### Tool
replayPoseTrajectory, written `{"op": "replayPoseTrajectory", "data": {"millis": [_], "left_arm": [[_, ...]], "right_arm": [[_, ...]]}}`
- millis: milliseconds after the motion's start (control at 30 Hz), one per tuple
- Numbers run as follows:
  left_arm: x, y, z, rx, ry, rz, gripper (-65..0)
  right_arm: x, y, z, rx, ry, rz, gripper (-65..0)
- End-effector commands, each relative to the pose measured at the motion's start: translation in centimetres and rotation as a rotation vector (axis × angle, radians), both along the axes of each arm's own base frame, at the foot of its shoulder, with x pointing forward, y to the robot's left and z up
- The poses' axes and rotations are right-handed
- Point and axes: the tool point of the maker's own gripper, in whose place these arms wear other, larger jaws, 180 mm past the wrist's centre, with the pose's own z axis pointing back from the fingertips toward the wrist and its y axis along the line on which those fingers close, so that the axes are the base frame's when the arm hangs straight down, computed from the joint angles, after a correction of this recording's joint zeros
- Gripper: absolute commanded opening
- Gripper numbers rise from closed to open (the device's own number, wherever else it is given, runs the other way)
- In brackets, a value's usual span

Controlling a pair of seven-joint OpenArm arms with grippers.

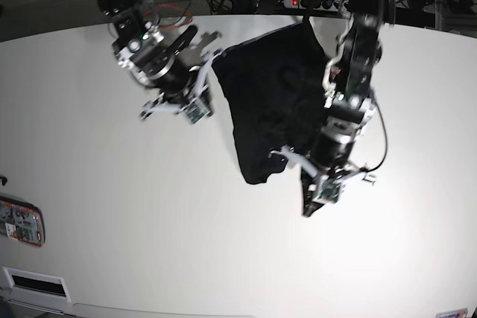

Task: Fold the T-shirt properly
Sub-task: 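Lift the bundle with both grippers and fold it over onto itself, then release the folded shirt and raise both grippers away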

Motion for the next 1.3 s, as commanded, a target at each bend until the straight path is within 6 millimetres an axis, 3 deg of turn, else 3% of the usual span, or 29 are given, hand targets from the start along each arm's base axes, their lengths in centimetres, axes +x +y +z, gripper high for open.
{"op": "replayPoseTrajectory", "data": {"millis": [0, 200, 333, 500, 733, 833, 1067, 1100, 1267], "left_arm": [[-0.6, 0.4, 1.7, -0.012, -0.053, 0.009, -65.0], [-5.7, 5.0, 0.2, 0.020, 0.010, 0.119, -65.0], [-8.9, 6.3, 0.1, 0.042, -0.076, 0.132, -65.0], [-12.4, 4.1, 1.5, 0.237, -0.375, -0.018, -65.0], [-17.9, 3.3, -1.3, 0.340, -0.523, -0.096, -65.0], [-19.6, 4.3, -2.9, 0.407, -0.485, -0.088, -65.0], [-23.7, 4.2, -5.6, 0.467, -0.353, -0.261, -65.0], [-24.3, 4.2, -5.8, 0.471, -0.338, -0.283, -65.0], [-27.2, 4.5, -6.9, 0.498, -0.256, -0.376, -65.0]], "right_arm": [[0.6, 0.0, 1.3, 0.036, -0.047, -0.006, -65.0], [3.1, -1.1, 4.9, 0.139, -0.238, -0.052, -65.0], [3.7, -3.4, 7.5, 0.219, -0.394, -0.112, -65.0], [4.0, -6.3, 11.7, 0.327, -0.639, -0.162, -65.0], [0.7, -10.4, 15.7, 0.425, -0.916, -0.210, -65.0], [-1.2, -13.4, 15.6, 0.425, -0.998, -0.256, -65.0], [-7.5, -20.5, 12.4, 0.368, -1.126, -0.372, -65.0], [-8.7, -21.2, 11.7, 0.329, -1.124, -0.362, -65.0], [-10.9, -22.2, 8.1, 0.166, -0.967, -0.307, -65.0]]}}
